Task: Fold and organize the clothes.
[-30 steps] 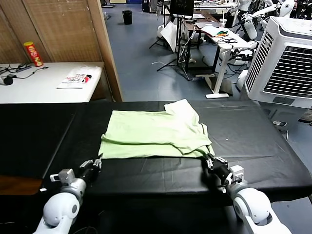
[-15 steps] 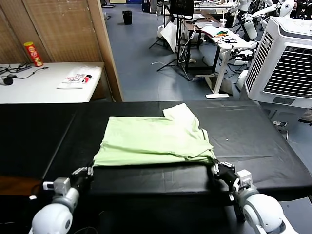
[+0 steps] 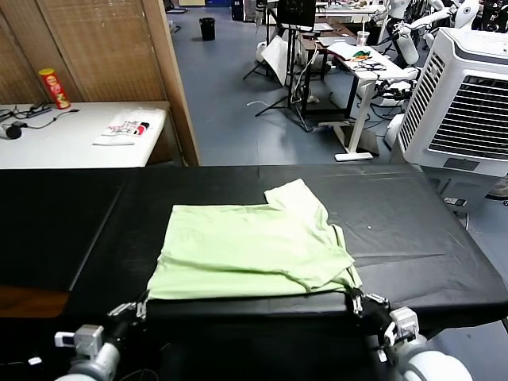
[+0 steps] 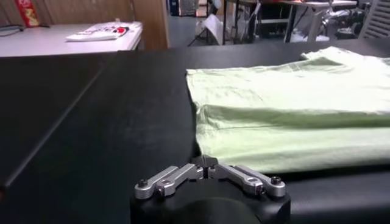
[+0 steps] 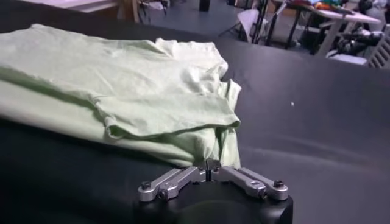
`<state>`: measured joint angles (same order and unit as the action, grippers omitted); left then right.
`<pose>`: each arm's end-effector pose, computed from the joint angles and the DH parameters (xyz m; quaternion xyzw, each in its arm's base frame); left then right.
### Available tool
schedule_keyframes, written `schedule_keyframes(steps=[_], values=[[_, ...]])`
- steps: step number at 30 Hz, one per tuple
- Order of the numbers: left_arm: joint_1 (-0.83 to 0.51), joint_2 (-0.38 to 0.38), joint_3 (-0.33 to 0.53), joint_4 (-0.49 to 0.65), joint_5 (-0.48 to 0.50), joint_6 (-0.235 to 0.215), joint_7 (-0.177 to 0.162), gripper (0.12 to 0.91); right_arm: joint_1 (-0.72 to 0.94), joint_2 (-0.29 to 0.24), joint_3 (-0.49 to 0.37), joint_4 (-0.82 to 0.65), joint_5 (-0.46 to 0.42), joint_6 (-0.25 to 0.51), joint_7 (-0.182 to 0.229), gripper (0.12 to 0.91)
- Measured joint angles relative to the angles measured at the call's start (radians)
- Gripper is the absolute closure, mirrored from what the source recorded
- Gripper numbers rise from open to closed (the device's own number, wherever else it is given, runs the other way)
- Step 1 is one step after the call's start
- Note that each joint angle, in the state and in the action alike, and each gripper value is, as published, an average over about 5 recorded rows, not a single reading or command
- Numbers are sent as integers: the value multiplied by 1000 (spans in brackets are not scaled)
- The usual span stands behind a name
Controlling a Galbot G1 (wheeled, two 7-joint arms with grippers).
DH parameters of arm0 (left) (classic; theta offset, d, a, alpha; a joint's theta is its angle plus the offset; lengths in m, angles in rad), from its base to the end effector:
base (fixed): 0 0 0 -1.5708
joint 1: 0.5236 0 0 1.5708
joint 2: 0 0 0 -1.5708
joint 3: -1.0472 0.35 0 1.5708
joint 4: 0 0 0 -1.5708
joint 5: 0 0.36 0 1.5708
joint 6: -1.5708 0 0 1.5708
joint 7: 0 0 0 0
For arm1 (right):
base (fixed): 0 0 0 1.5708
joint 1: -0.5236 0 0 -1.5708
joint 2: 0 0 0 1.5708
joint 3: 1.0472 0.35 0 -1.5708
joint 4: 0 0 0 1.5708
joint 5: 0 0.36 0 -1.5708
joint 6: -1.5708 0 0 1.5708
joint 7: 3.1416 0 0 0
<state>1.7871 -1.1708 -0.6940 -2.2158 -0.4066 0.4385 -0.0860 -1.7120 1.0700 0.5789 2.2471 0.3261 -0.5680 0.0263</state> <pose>0.1392 0.0969 -0.2680 -0.0112 -0.9661 -0.0272 0.2564 0.1578 -0.0735 -0.2531 0.1012 -0.9489 0.0898 0.2851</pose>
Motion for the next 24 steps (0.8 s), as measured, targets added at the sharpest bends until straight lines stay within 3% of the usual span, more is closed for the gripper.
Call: schedule_keyframes(steps=[3, 6, 10, 17, 24], values=[[20, 1, -10, -24, -1, 14, -16, 565, -28, -1, 24, 52, 19, -10, 3, 379], [38, 1, -23, -55, -2, 42, -10, 400, -33, -6, 47, 93, 55, -9, 5, 264], [40, 2, -32, -103, -33, 69, -4, 255, 36, -24, 52, 93, 96, 5, 18, 230], [-158, 50, -2, -74, -188, 129, -72, 232, 389, -59, -51, -112, 133, 27, 44, 227], [-506, 114, 81, 167, -346, 161, -129, 232, 757, -27, -223, -438, 139, 30, 66, 227]])
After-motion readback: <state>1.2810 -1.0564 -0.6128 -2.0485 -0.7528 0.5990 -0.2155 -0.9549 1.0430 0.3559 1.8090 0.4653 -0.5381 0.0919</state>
